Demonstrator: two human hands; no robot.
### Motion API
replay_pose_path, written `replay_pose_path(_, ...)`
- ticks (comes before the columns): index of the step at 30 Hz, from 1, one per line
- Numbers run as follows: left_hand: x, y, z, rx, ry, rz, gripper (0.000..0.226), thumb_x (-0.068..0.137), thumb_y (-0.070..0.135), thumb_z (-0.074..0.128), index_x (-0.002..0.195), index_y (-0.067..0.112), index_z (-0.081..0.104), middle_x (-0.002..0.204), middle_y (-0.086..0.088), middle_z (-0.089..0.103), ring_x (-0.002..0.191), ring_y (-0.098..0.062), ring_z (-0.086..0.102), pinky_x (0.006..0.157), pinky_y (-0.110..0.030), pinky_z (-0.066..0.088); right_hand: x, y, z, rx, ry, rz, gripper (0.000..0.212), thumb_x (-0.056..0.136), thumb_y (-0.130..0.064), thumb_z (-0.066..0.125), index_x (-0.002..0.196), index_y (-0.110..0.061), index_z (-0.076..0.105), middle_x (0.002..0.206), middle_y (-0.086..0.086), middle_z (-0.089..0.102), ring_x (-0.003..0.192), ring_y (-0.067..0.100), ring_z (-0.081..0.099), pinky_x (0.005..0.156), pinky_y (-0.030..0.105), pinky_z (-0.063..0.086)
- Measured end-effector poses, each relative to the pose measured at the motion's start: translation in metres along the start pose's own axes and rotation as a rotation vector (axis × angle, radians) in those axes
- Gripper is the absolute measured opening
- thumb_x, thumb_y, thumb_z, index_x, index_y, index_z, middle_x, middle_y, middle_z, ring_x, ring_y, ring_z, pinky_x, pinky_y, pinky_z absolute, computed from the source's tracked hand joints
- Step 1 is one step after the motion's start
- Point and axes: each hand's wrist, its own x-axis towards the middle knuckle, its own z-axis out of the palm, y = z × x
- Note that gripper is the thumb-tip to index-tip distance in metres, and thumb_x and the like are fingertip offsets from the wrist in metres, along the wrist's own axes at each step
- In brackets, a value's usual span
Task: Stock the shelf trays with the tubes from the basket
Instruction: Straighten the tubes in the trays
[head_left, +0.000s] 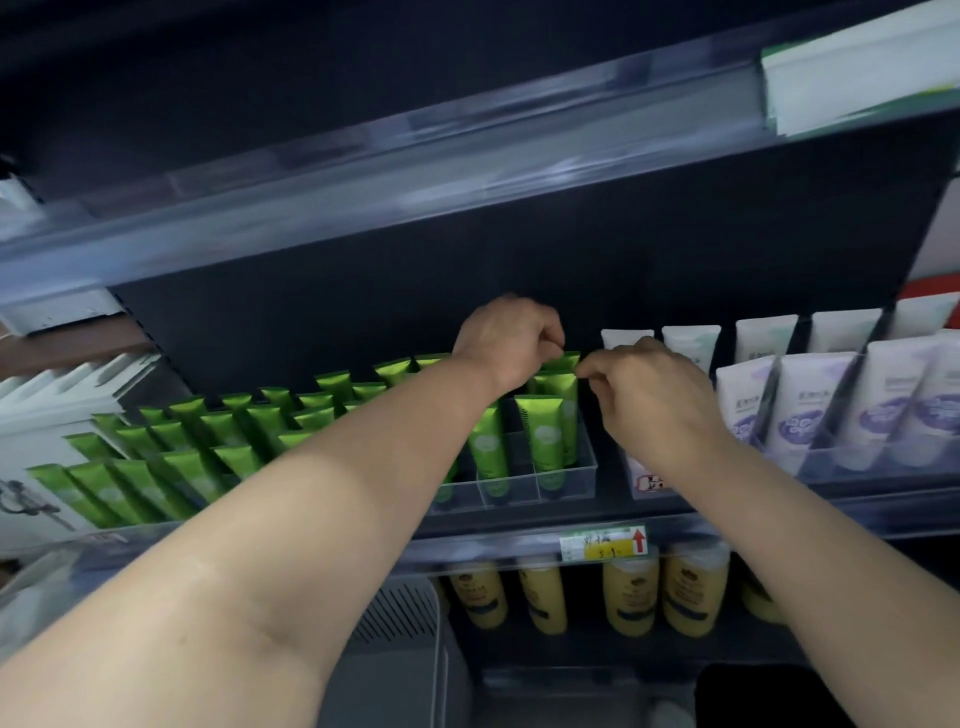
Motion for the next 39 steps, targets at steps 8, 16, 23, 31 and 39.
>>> replay_pose_path(8, 0.013, 0.005, 0.001, 0.080, -0.122, -0.085, 0.018, 0.089, 0.024, 0.062, 0.104, 0.029, 0.071, 0.111, 0.007, 0.069, 0.105, -0.015, 0.060, 0.092, -0.029, 0.048, 0.023, 0.005, 0.011, -0.077, -0.049, -0.027, 0.024, 0.085, -0.013, 0.058, 0.105, -0.023, 0.068, 0.100, 0.001, 0.067, 0.103, 0.024, 0.052, 0.073, 0.032, 0.039)
replay_pose_path(16, 0.013, -0.003, 0.002, 0.220, -0.101, -0.105, 0.019, 0.087, 0.022, 0.059, 0.099, 0.030, 0.072, 0.112, 0.002, 0.069, 0.105, -0.022, 0.061, 0.086, -0.031, 0.050, 0.032, 0.003, 0.017, -0.068, -0.155, 0.007, 0.023, 0.095, -0.030, 0.050, 0.109, -0.028, 0.068, 0.106, 0.000, 0.068, 0.113, 0.022, 0.048, 0.084, 0.035, 0.037)
replay_pose_path(23, 0.008, -0.010, -0.001, 0.160, -0.121, -0.096, 0.019, 0.090, 0.024, 0.062, 0.106, 0.028, 0.071, 0.116, 0.004, 0.067, 0.107, -0.019, 0.060, 0.092, -0.033, 0.049, 0.037, -0.005, 0.019, -0.075, -0.179, 0.032, 0.021, 0.088, -0.018, 0.056, 0.101, -0.029, 0.068, 0.097, -0.001, 0.068, 0.100, 0.021, 0.055, 0.075, 0.032, 0.032)
replay_pose_path(31, -0.009, -0.026, -0.015, 0.070, 0.047, -0.150, 0.025, 0.092, 0.017, 0.053, 0.107, 0.028, 0.070, 0.116, 0.006, 0.068, 0.109, -0.019, 0.061, 0.092, -0.031, 0.049, 0.041, -0.020, 0.030, -0.071, -0.174, 0.024, 0.024, 0.085, -0.013, 0.057, 0.091, -0.032, 0.071, 0.092, -0.002, 0.068, 0.094, 0.021, 0.056, 0.076, 0.032, 0.030)
replay_pose_path(39, -0.035, -0.030, -0.026, 0.056, 0.066, -0.145, 0.027, 0.091, 0.014, 0.053, 0.106, 0.028, 0.070, 0.117, 0.005, 0.067, 0.110, -0.020, 0.059, 0.091, -0.032, 0.049, 0.037, -0.020, 0.013, -0.041, -0.146, 0.002, 0.028, 0.086, -0.010, 0.054, 0.101, -0.028, 0.069, 0.096, 0.002, 0.069, 0.098, 0.024, 0.056, 0.074, 0.032, 0.035)
